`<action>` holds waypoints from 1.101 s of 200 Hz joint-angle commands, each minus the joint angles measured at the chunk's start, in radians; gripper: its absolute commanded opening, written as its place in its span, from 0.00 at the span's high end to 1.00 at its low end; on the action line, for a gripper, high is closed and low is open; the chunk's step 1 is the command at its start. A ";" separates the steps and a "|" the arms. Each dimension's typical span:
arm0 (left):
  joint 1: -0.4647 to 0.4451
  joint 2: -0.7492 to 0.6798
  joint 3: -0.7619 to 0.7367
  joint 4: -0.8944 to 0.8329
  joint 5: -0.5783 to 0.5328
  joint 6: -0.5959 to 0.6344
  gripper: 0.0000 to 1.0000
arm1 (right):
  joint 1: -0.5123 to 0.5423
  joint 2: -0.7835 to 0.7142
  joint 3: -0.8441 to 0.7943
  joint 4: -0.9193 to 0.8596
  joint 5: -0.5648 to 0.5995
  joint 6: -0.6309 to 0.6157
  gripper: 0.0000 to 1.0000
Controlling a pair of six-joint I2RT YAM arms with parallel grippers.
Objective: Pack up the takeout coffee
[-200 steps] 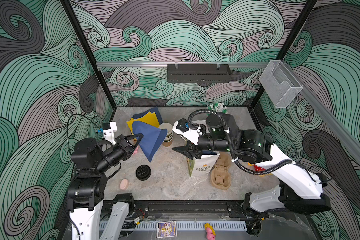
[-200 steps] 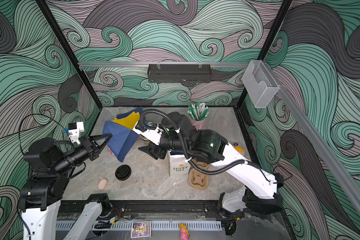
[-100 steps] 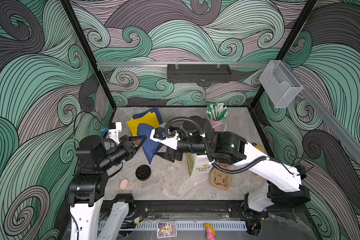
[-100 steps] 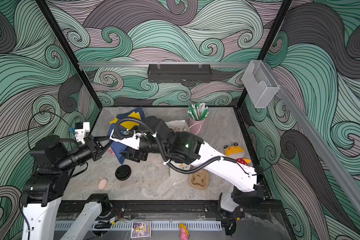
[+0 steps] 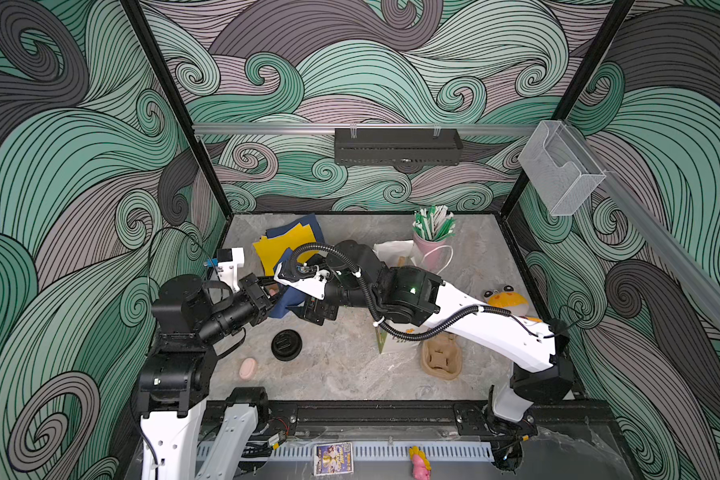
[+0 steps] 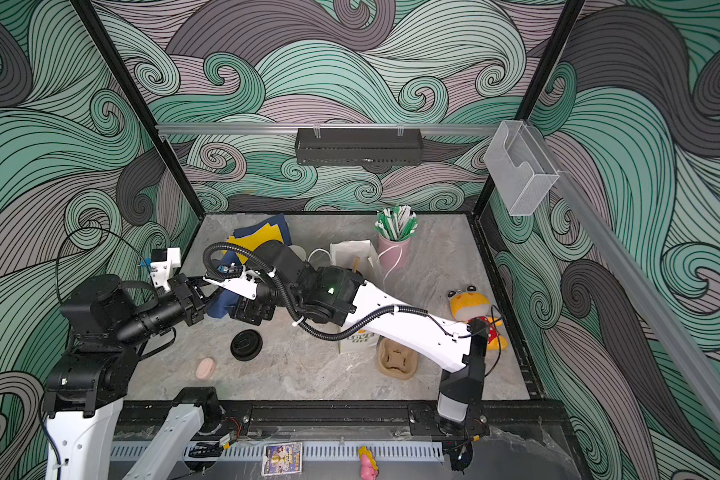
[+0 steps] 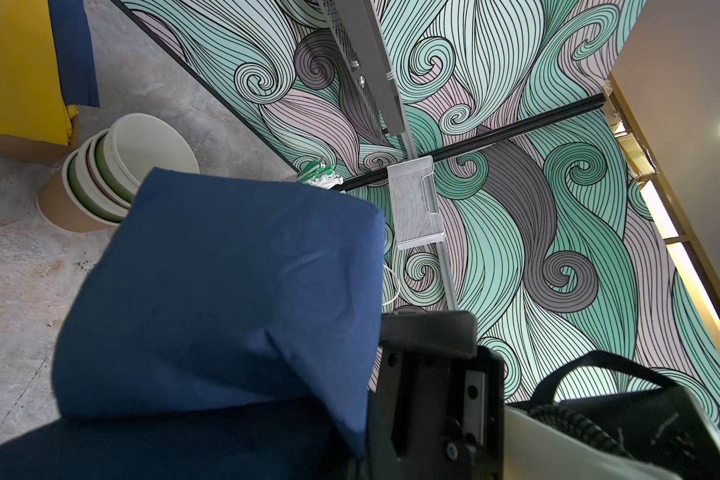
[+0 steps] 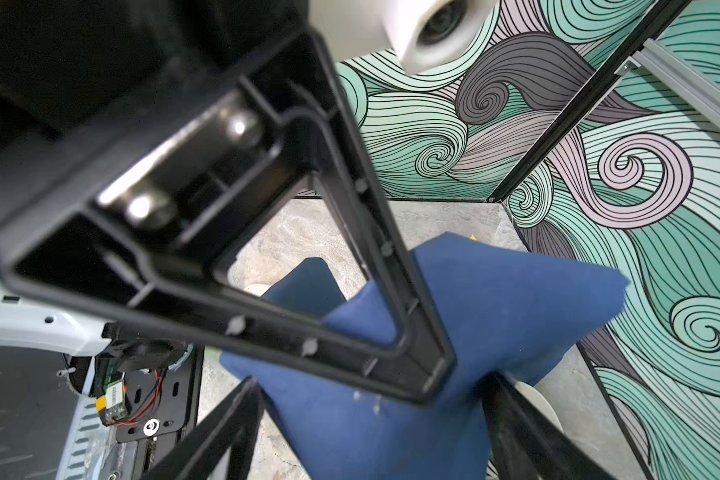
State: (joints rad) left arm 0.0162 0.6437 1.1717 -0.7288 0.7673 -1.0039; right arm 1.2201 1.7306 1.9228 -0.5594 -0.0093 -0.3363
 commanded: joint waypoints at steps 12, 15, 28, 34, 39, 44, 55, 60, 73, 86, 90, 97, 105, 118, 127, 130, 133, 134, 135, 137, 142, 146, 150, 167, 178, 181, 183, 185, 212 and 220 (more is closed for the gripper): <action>-0.007 -0.011 -0.007 0.041 0.040 -0.028 1.00 | 0.006 -0.011 -0.032 0.095 0.009 0.025 0.38; -0.007 -0.010 -0.007 0.045 0.043 -0.031 1.00 | 0.006 -0.010 -0.036 0.098 0.009 0.026 0.39; -0.007 -0.012 -0.011 0.070 0.057 -0.051 1.00 | 0.006 -0.008 -0.038 0.099 0.008 0.034 0.50; -0.007 -0.014 -0.016 0.084 0.062 -0.061 1.00 | 0.006 -0.008 -0.038 0.099 0.006 0.038 0.55; -0.007 -0.014 -0.019 0.093 0.067 -0.066 1.00 | 0.006 -0.006 -0.036 0.099 0.003 0.043 0.59; -0.007 -0.016 -0.022 0.101 0.070 -0.072 1.00 | 0.006 -0.008 -0.036 0.098 0.001 0.048 0.64; -0.007 -0.017 -0.028 0.110 0.073 -0.076 1.00 | 0.005 -0.014 -0.034 0.098 0.000 0.059 0.73; -0.007 -0.018 -0.027 0.113 0.073 -0.075 0.97 | 0.005 -0.017 -0.036 0.095 -0.001 0.065 0.78; -0.007 -0.019 -0.027 0.131 0.073 -0.080 0.83 | 0.006 -0.033 -0.047 0.091 -0.007 0.081 0.89; -0.007 -0.017 -0.024 0.151 0.067 -0.084 0.64 | 0.006 -0.058 -0.069 0.093 -0.012 0.102 0.97; -0.007 -0.017 -0.022 0.155 0.064 -0.084 0.59 | 0.006 -0.066 -0.078 0.093 -0.014 0.108 1.00; -0.008 -0.016 -0.018 0.168 0.061 -0.084 0.50 | 0.006 -0.082 -0.092 0.095 -0.018 0.121 1.00; -0.007 -0.014 -0.010 0.175 0.055 -0.079 0.41 | 0.005 -0.101 -0.110 0.095 -0.018 0.137 1.00; -0.007 -0.011 0.006 0.180 0.039 -0.057 0.25 | 0.006 -0.136 -0.137 0.081 -0.013 0.167 1.00; -0.007 -0.007 0.020 0.179 0.023 -0.039 0.15 | 0.005 -0.160 -0.148 0.056 -0.002 0.188 1.00; -0.007 -0.006 0.027 0.177 0.015 -0.031 0.14 | 0.005 -0.167 -0.152 0.046 0.002 0.193 1.00; -0.007 -0.006 0.034 0.175 0.007 -0.021 0.14 | 0.005 -0.175 -0.154 0.033 0.007 0.200 1.00; -0.007 -0.006 0.036 0.174 0.003 -0.016 0.13 | 0.005 -0.177 -0.154 0.031 0.009 0.203 1.00; -0.007 -0.006 0.039 0.173 -0.002 -0.012 0.13 | 0.005 -0.180 -0.154 0.026 0.010 0.205 1.00; -0.007 -0.007 0.043 0.171 -0.009 -0.004 0.13 | 0.006 -0.188 -0.156 0.015 0.014 0.210 1.00; -0.007 -0.008 0.055 0.168 -0.030 0.013 0.12 | 0.006 -0.203 -0.157 -0.010 0.026 0.222 1.00; -0.007 -0.012 0.063 0.167 -0.049 0.027 0.12 | 0.006 -0.215 -0.155 -0.032 0.038 0.233 1.00; -0.007 -0.016 0.069 0.169 -0.068 0.040 0.12 | 0.006 -0.228 -0.153 -0.056 0.049 0.243 1.00; -0.007 -0.034 0.088 0.157 -0.154 0.090 0.11 | 0.006 -0.286 -0.120 -0.180 0.116 0.299 1.00; -0.007 -0.030 0.097 0.126 -0.190 0.114 0.10 | 0.006 -0.320 -0.083 -0.270 0.169 0.340 1.00; -0.007 -0.028 0.100 0.117 -0.196 0.118 0.10 | 0.004 -0.328 -0.072 -0.296 0.186 0.351 1.00; -0.007 -0.025 0.099 0.111 -0.200 0.122 0.10 | 0.005 -0.335 -0.064 -0.309 0.197 0.358 1.00; -0.007 -0.023 0.100 0.105 -0.203 0.126 0.10 | 0.005 -0.340 -0.056 -0.326 0.210 0.367 1.00; -0.007 0.012 0.076 0.094 -0.186 0.136 0.11 | -0.008 -0.389 0.039 -0.516 0.357 0.468 1.00; -0.007 0.020 0.062 0.102 -0.176 0.135 0.11 | -0.024 -0.393 0.061 -0.569 0.391 0.501 1.00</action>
State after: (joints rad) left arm 0.0162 0.6296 1.2530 -0.6075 0.6117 -0.9173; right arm 1.2205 1.3682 1.9182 -0.8993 0.2134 0.0360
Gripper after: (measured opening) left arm 0.896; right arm 0.057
